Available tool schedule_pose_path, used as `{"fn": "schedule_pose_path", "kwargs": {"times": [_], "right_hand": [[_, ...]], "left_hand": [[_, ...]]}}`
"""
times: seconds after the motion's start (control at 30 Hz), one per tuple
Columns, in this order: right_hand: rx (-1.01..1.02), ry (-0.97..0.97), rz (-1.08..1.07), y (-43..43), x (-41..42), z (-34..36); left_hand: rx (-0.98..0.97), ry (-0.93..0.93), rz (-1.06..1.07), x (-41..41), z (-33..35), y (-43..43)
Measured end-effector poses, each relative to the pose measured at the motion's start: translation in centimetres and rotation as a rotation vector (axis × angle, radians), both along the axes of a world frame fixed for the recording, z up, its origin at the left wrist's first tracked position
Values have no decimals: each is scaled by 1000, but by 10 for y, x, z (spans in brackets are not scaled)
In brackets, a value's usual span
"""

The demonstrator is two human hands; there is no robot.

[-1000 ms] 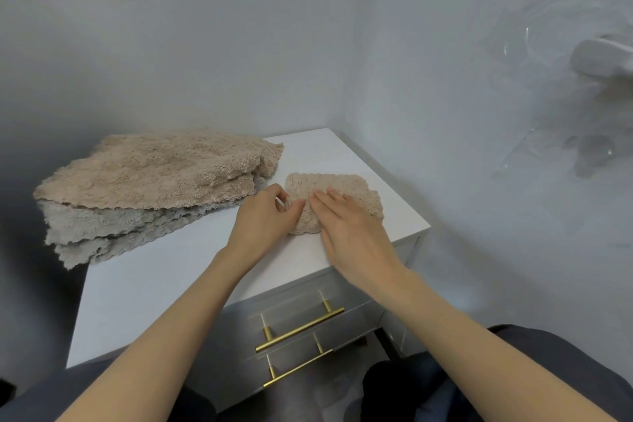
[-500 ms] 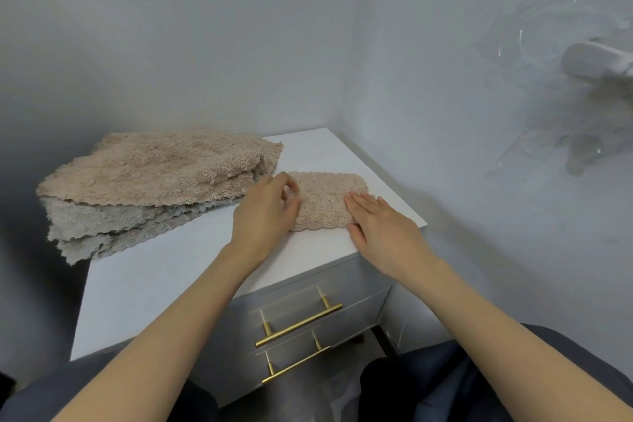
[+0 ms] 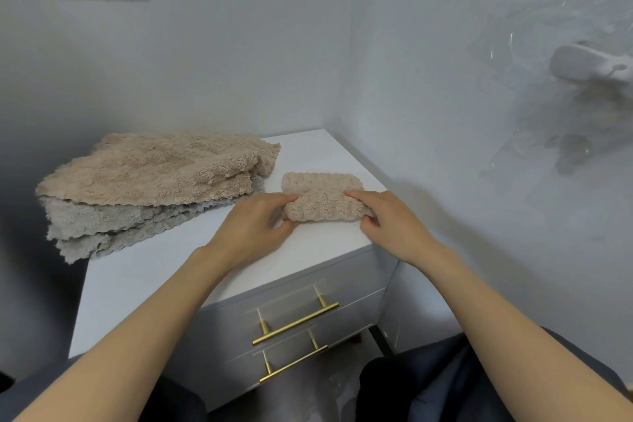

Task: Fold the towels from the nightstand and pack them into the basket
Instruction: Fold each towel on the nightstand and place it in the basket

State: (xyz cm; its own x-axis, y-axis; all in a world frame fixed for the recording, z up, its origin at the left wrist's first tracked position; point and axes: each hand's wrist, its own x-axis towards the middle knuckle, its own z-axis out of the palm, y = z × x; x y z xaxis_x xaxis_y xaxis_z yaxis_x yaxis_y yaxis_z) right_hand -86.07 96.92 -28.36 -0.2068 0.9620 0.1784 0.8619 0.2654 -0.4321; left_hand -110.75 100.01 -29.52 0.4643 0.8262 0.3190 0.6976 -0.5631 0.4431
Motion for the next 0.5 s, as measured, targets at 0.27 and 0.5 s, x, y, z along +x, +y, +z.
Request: {"fn": "schedule_pose_path", "kwargs": {"times": [0.27,0.5], "right_hand": [[-42,415,-125,9,4,8],[-217,436,-266,12,1,10]], "left_hand": [[-261,-307,125,9,5,6],[-295,-235,310,16,10,-1]]}}
